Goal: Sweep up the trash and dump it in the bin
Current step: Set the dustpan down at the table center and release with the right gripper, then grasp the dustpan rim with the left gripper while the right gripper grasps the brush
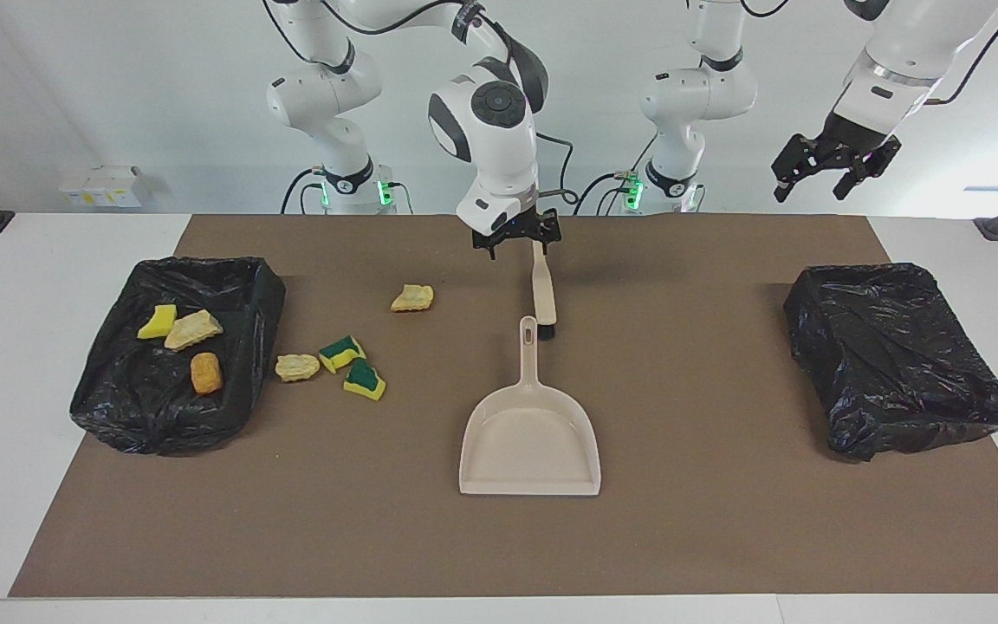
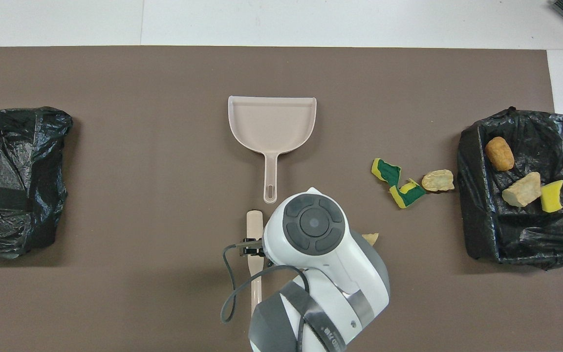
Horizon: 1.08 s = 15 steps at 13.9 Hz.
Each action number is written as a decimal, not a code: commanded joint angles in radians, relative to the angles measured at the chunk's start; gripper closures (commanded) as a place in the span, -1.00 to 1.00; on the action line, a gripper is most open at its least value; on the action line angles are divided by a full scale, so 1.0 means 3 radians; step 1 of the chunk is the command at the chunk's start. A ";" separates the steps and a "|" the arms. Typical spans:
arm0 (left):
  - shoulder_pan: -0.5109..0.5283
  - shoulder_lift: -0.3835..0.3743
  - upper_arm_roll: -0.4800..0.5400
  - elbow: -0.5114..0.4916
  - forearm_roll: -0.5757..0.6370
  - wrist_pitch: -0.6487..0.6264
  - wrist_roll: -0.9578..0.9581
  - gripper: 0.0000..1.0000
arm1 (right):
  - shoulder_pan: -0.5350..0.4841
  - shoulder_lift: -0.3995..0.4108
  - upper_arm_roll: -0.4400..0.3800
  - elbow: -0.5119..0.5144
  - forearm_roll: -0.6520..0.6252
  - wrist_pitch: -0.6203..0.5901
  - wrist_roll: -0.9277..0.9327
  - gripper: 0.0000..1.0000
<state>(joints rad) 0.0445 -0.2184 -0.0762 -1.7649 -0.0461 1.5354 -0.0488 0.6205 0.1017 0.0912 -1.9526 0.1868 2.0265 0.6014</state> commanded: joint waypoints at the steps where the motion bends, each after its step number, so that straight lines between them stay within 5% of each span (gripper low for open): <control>1: -0.0031 -0.0019 0.0008 -0.0018 0.0036 0.0097 -0.0042 -1.00 | 0.0171 -0.0134 -0.0012 -0.0516 0.0083 0.0529 0.0208 -1.00; 7: -0.0230 0.0247 0.0003 0.0003 0.0031 0.0517 -0.0062 -1.00 | 0.0621 0.0080 -0.0012 -0.0721 0.0078 0.0966 0.0618 -1.00; 13: -0.0593 0.0646 0.0003 0.0059 0.0036 0.1063 -0.0476 -1.00 | 0.0667 0.0040 -0.0012 -0.0803 0.0078 0.0915 0.0649 -0.20; 15: -0.0644 0.0687 -0.0017 0.0145 0.0036 0.1064 -0.0502 -1.00 | 0.0662 0.0045 -0.0012 -0.0768 0.0078 0.0818 0.0654 -0.12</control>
<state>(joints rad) -0.1240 -0.0242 -0.0878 -1.7616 -0.0464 1.8549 -0.1774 0.8190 0.1379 0.0901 -2.1711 0.1906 2.2943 0.7837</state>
